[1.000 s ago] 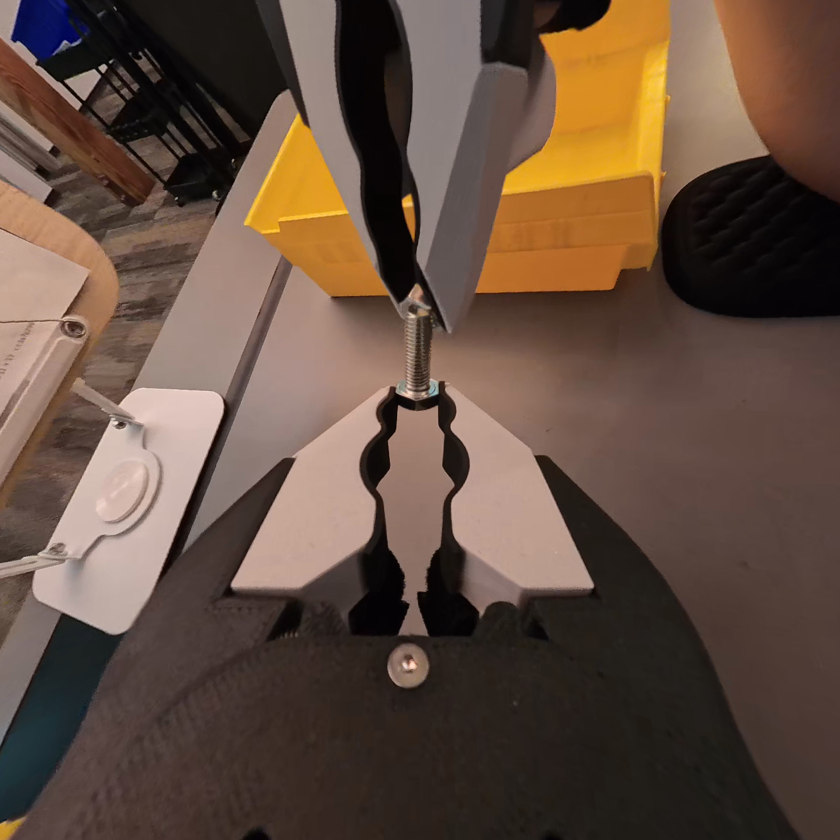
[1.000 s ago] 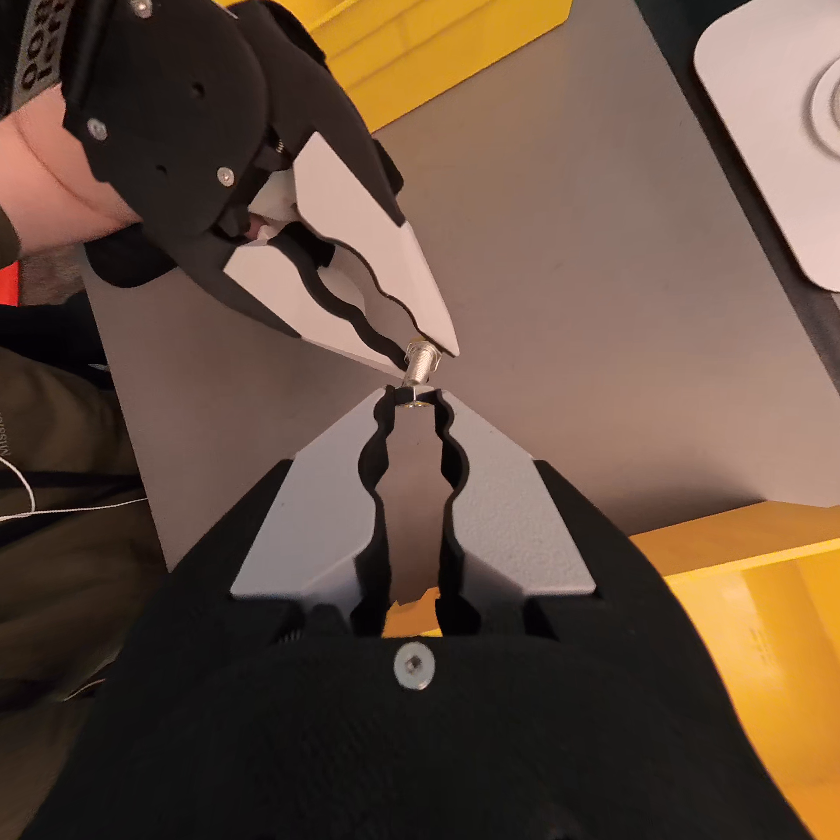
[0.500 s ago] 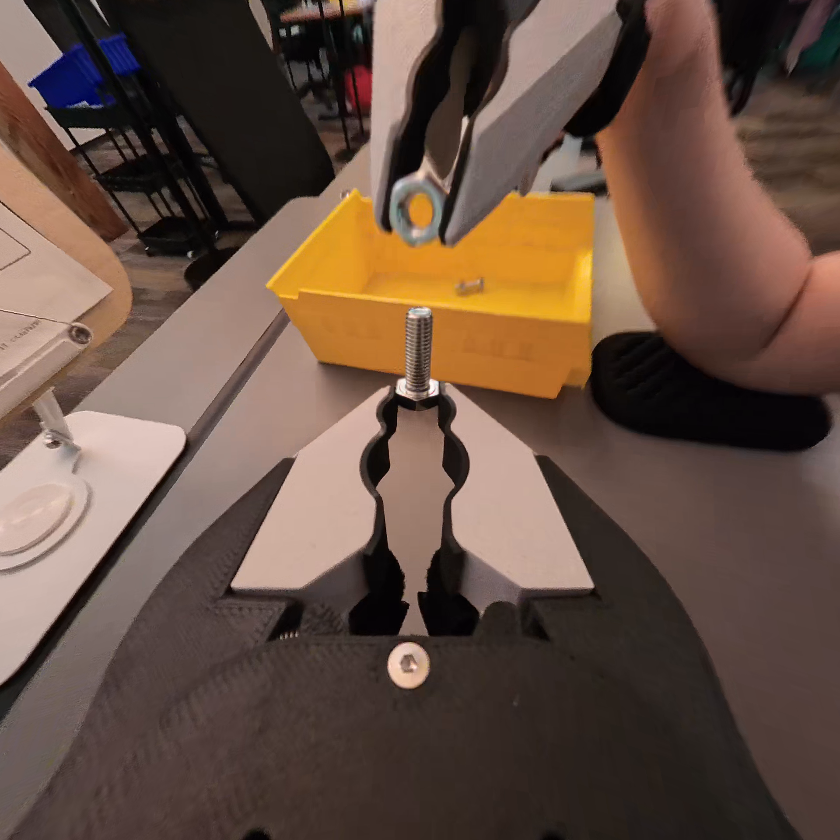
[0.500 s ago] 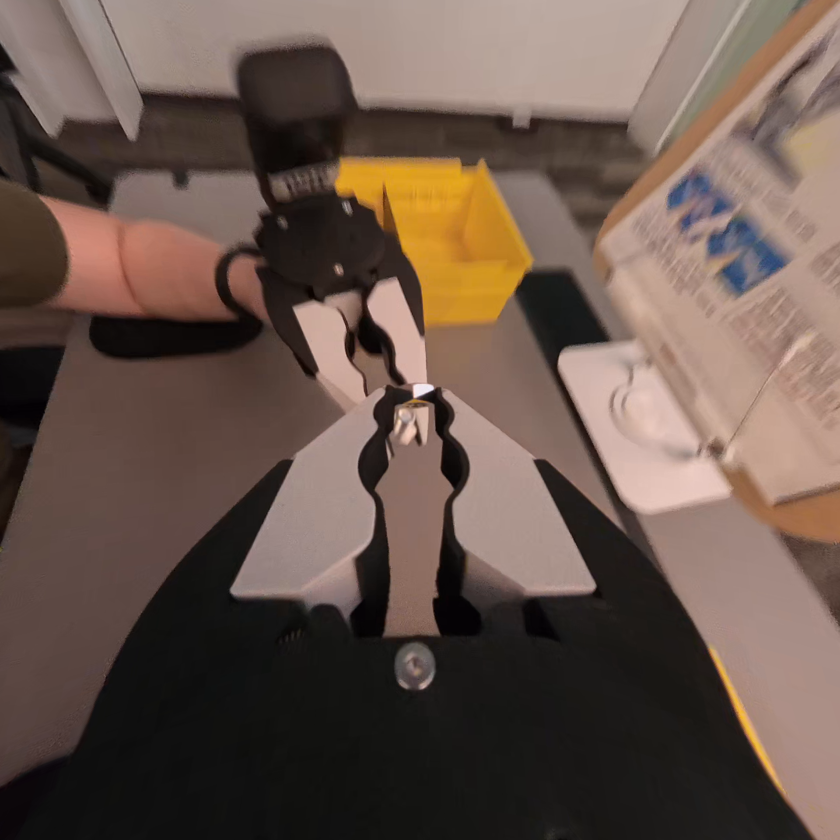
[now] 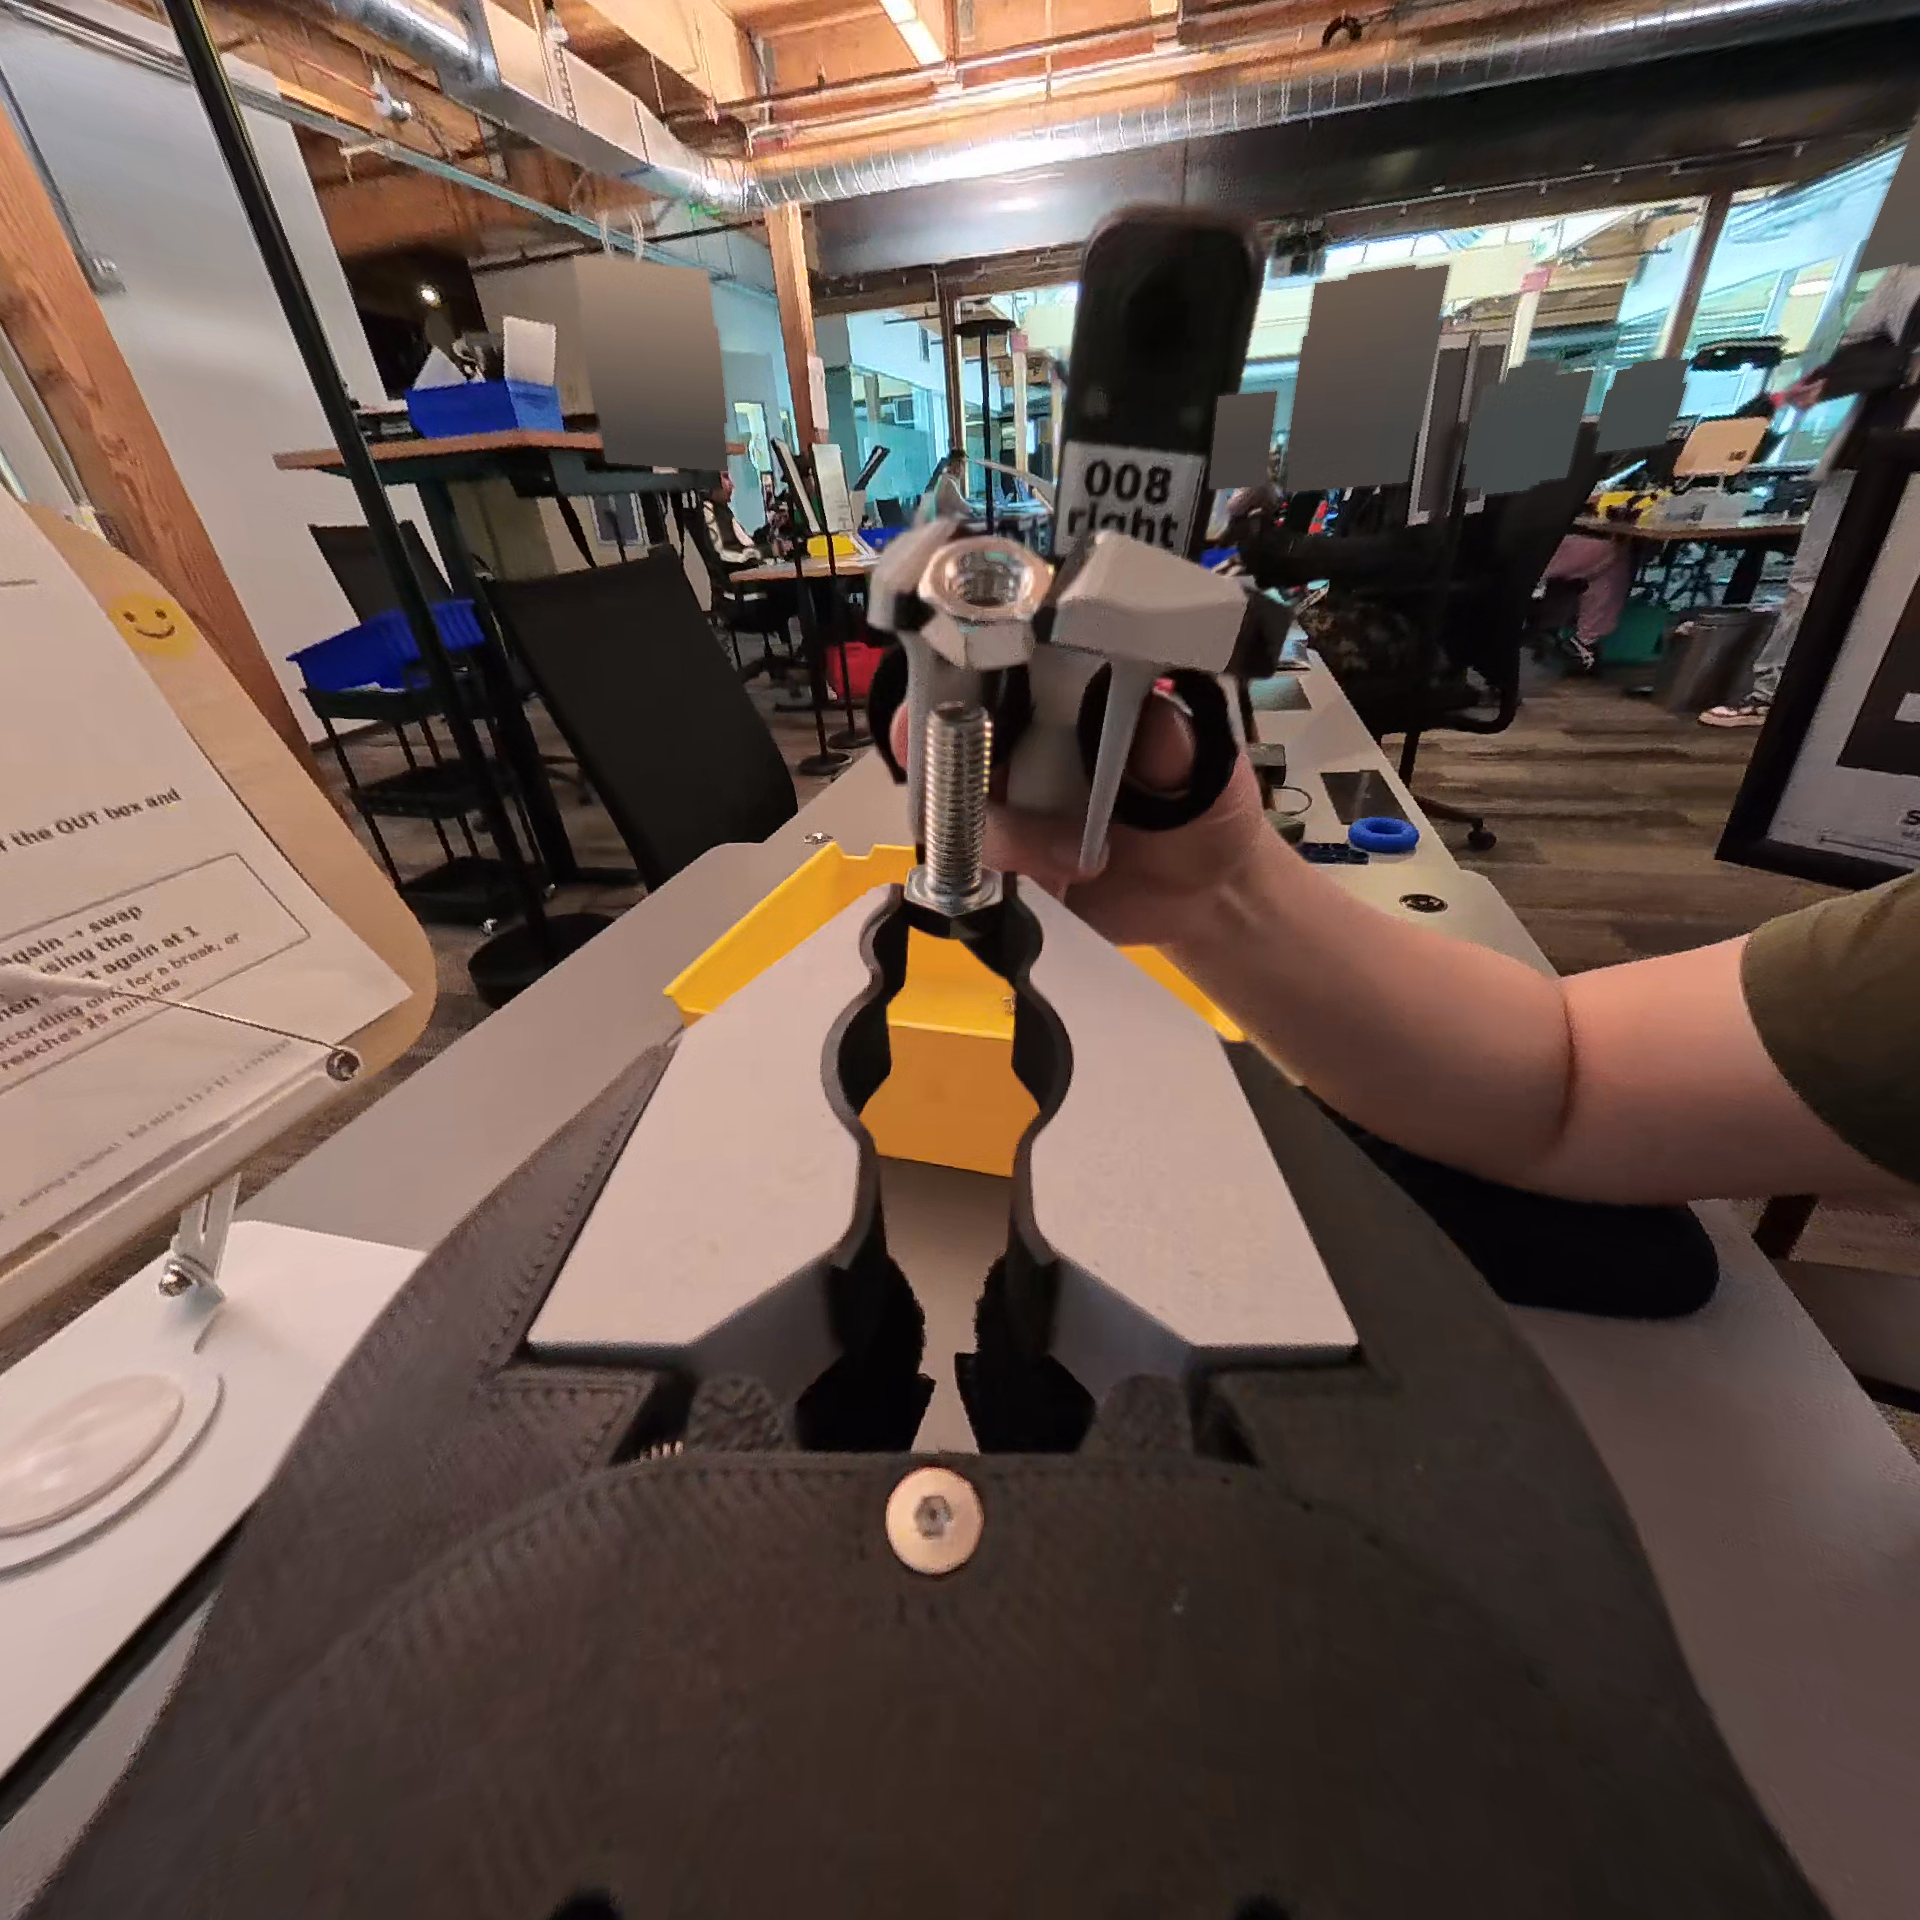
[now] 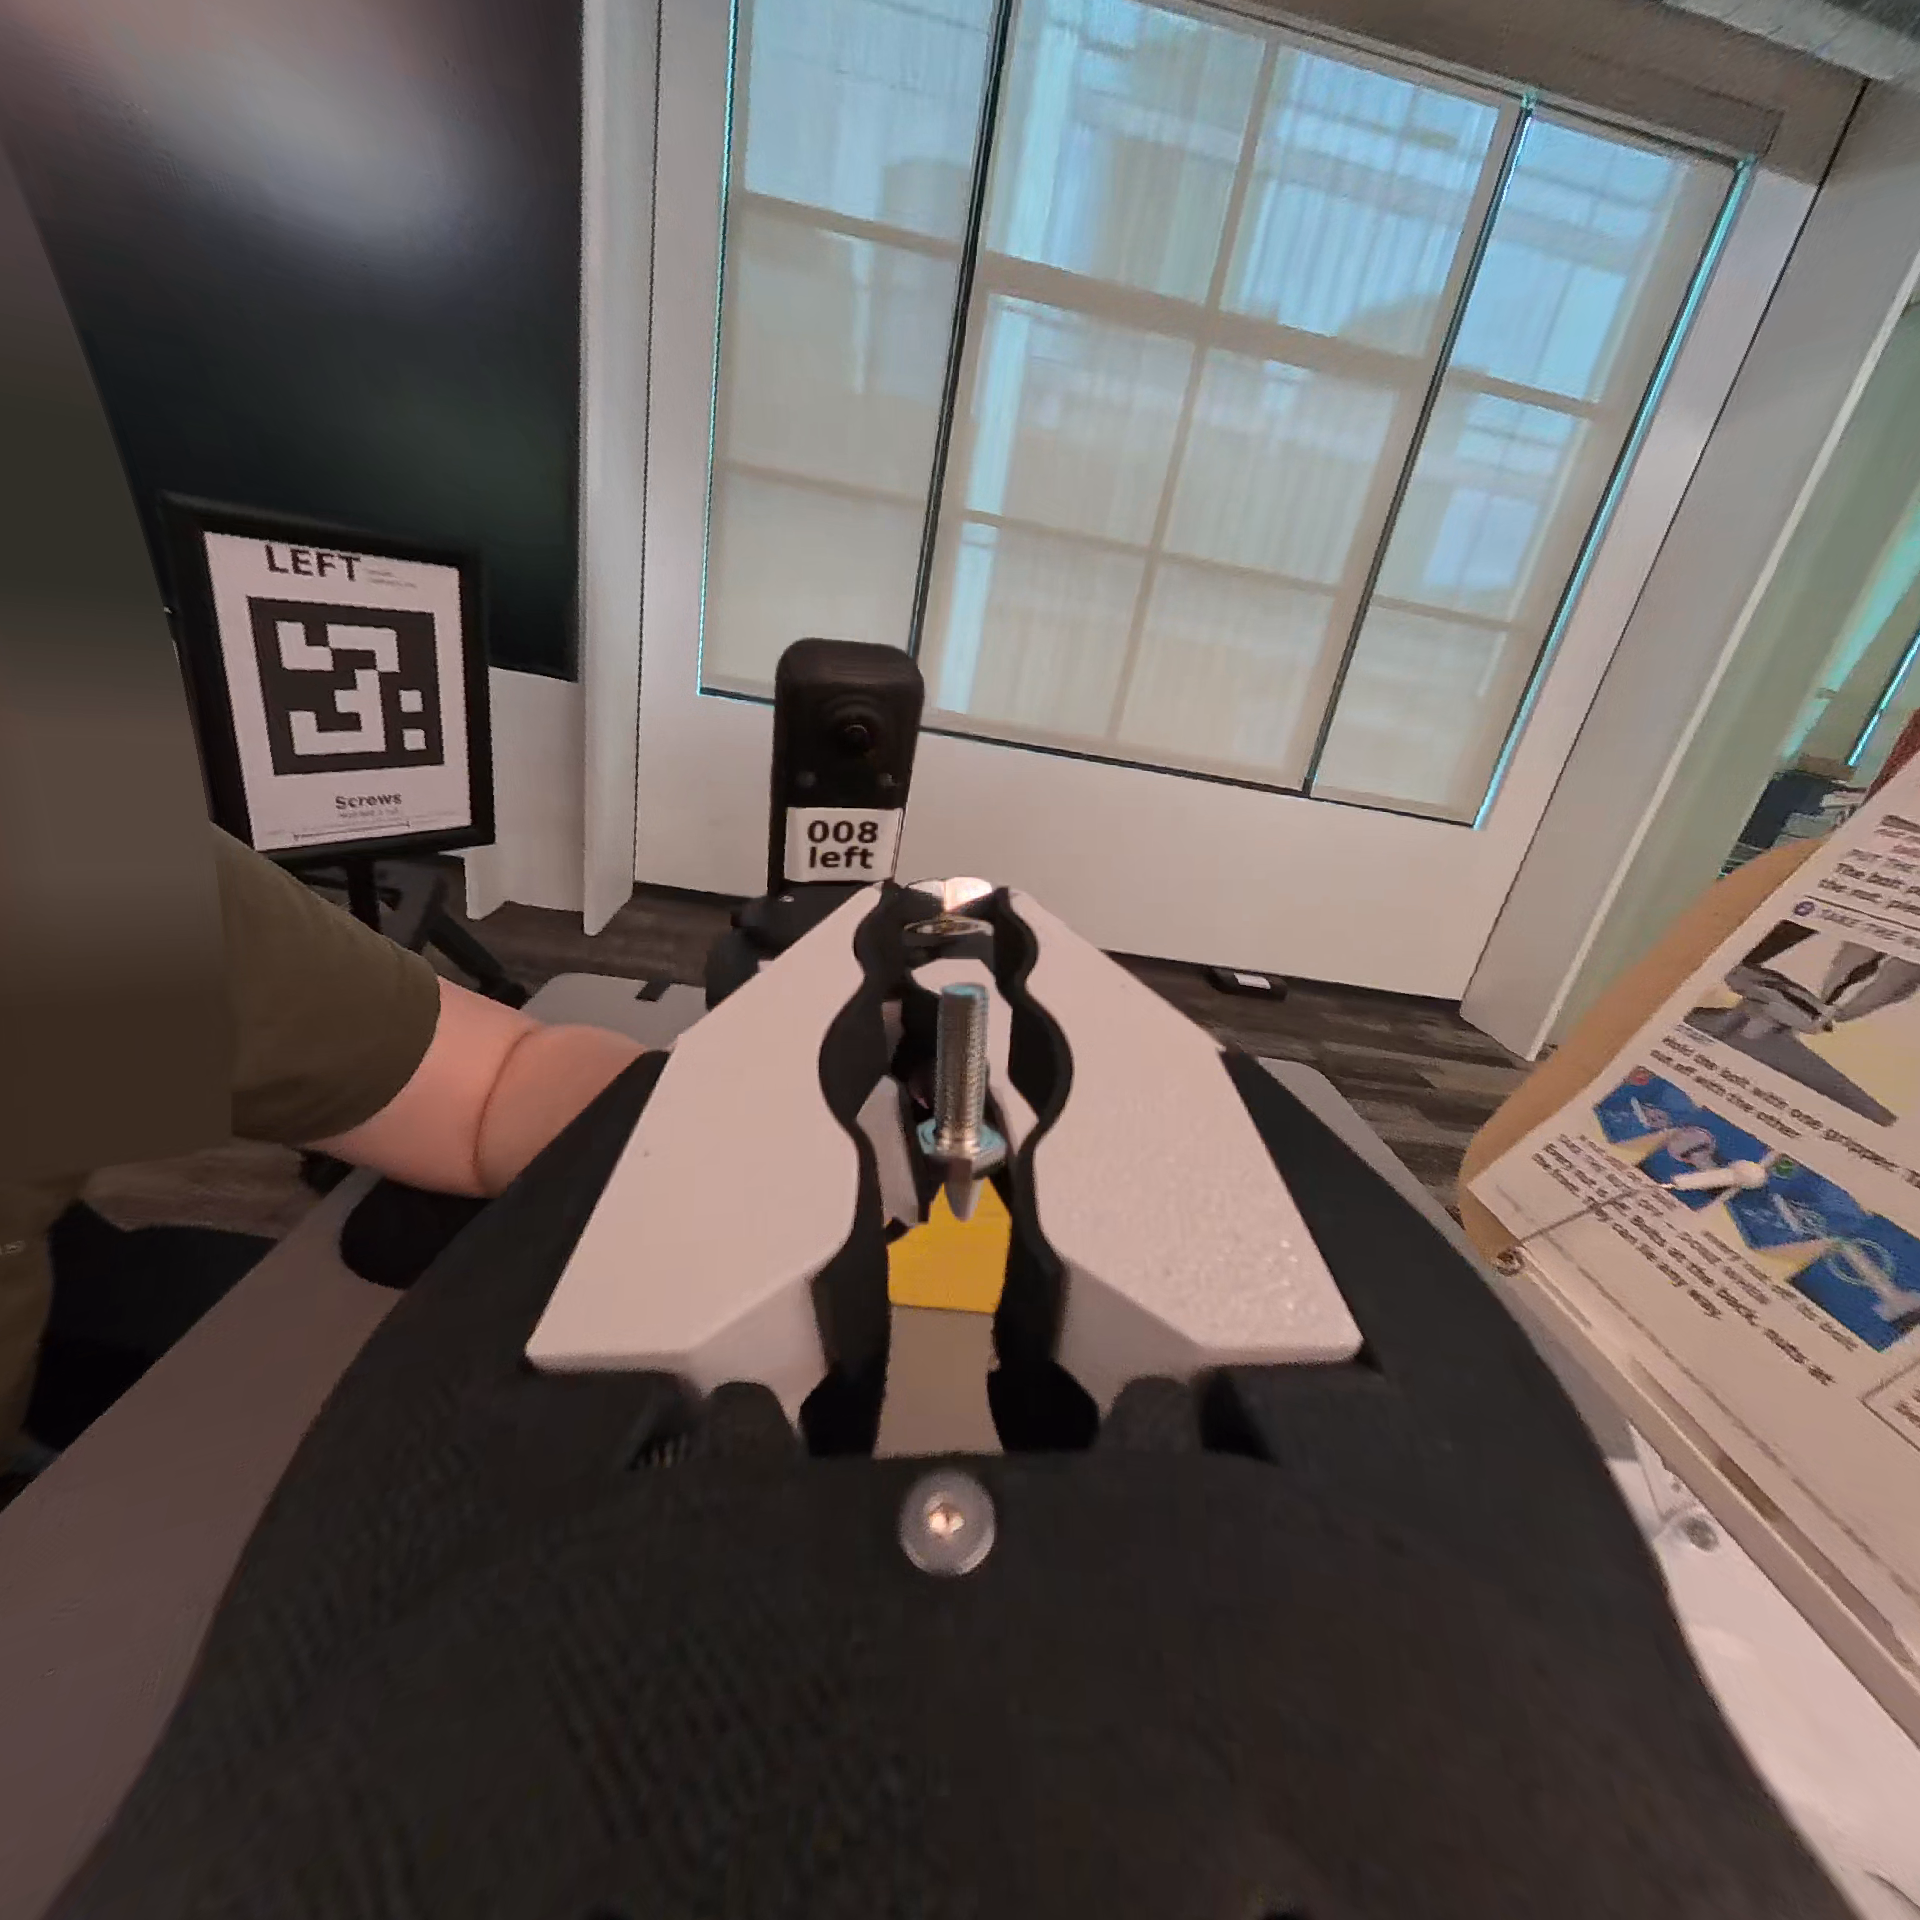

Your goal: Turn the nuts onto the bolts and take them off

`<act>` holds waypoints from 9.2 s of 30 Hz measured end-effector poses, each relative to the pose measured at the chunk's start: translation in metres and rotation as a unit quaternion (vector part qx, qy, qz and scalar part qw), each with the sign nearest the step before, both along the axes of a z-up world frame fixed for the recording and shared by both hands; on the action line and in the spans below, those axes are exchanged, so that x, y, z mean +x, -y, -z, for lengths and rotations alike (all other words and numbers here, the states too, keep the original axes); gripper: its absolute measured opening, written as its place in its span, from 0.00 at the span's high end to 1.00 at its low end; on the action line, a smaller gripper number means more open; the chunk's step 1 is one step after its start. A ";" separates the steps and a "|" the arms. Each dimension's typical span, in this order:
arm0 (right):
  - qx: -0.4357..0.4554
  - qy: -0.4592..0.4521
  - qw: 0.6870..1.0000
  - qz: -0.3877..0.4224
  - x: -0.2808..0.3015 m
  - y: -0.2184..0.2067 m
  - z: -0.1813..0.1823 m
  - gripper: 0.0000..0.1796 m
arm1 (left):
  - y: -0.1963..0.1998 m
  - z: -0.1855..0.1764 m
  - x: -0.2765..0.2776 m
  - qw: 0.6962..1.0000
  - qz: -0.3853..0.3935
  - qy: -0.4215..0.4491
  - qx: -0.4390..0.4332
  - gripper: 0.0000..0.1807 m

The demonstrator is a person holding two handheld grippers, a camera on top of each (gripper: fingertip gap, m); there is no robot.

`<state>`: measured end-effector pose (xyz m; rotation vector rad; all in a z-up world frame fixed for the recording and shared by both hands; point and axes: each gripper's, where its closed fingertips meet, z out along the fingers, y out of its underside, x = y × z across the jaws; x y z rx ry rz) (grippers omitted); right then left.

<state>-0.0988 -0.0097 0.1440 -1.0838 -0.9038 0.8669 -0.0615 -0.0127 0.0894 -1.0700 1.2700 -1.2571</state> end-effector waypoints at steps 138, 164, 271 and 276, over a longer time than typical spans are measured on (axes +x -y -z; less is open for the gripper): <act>0.101 -0.014 0.989 0.106 -0.009 -0.003 -0.003 0.67 | -0.039 -0.016 -0.019 0.996 -0.086 0.013 -0.029 0.91; 0.097 0.158 0.977 0.100 -0.038 0.002 0.031 0.34 | -0.041 -0.007 -0.014 0.995 -0.095 -0.001 -0.023 0.91; -0.009 0.192 0.966 0.173 0.014 -0.022 0.033 0.85 | -0.022 0.009 -0.003 0.997 -0.035 -0.060 -0.027 0.91; -0.026 0.199 0.966 0.160 0.012 -0.025 0.042 0.86 | -0.017 0.011 -0.002 0.997 -0.024 -0.068 -0.017 0.91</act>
